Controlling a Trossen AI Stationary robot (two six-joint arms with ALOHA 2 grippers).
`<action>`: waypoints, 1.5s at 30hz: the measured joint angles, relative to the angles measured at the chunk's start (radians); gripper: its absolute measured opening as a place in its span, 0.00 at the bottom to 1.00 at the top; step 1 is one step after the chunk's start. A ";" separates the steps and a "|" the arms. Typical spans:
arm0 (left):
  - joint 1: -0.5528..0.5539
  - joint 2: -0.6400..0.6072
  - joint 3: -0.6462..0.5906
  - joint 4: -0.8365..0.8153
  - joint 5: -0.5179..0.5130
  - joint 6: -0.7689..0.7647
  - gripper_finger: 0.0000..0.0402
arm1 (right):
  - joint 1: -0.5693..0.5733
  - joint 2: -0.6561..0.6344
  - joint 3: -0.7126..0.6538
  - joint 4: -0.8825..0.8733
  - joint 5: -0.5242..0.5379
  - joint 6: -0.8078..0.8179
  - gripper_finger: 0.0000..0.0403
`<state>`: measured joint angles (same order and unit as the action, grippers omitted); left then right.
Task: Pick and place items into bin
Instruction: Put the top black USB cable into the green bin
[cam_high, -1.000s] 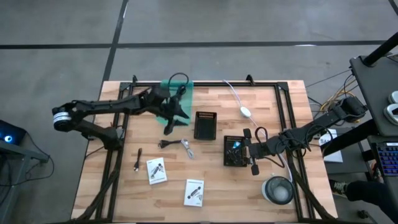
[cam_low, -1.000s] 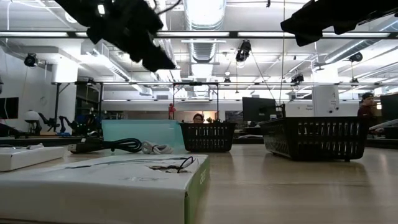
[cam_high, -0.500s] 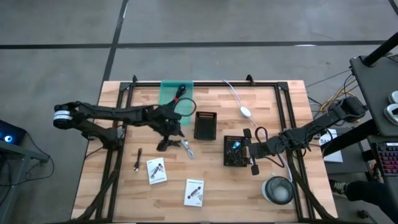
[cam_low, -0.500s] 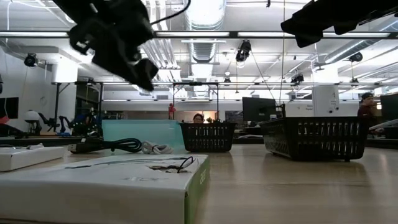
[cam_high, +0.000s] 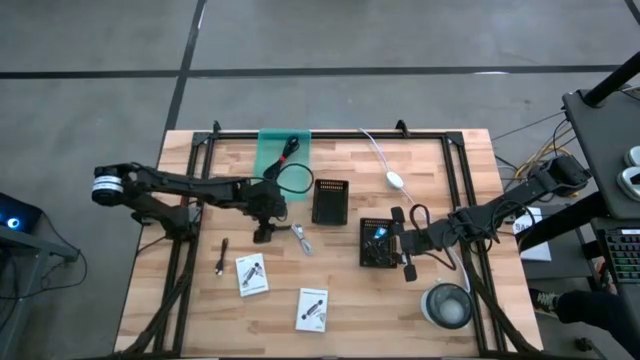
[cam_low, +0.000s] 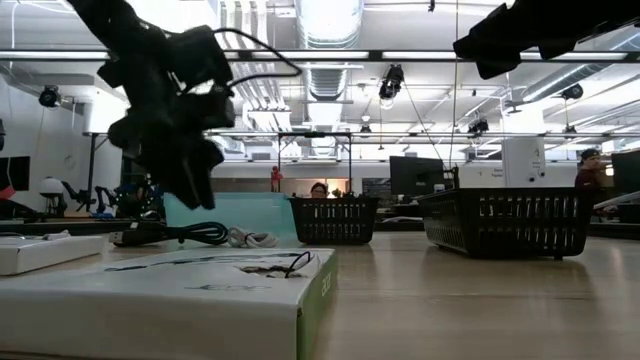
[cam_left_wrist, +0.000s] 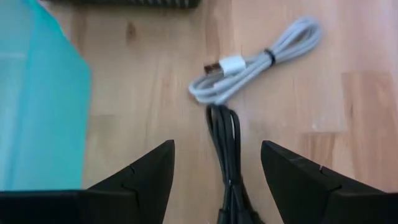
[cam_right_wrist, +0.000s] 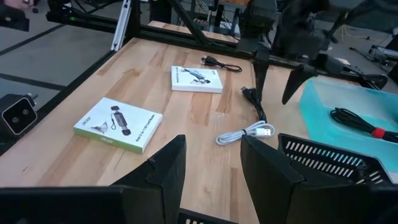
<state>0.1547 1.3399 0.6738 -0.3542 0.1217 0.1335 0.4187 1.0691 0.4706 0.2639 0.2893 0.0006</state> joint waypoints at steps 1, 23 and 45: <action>0.000 0.007 -0.007 -0.001 0.000 -0.001 0.55 | 0.000 0.000 0.000 0.000 0.000 0.000 0.35; -0.001 0.182 0.003 0.012 -0.009 -0.021 0.39 | 0.000 0.000 0.000 0.000 0.000 0.000 0.35; -0.001 0.000 0.005 0.007 0.072 0.102 0.07 | 0.000 0.000 0.000 0.001 0.000 0.000 0.35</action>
<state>0.1535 1.3400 0.6792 -0.3472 0.1935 0.2351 0.4187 1.0691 0.4706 0.2649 0.2893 0.0002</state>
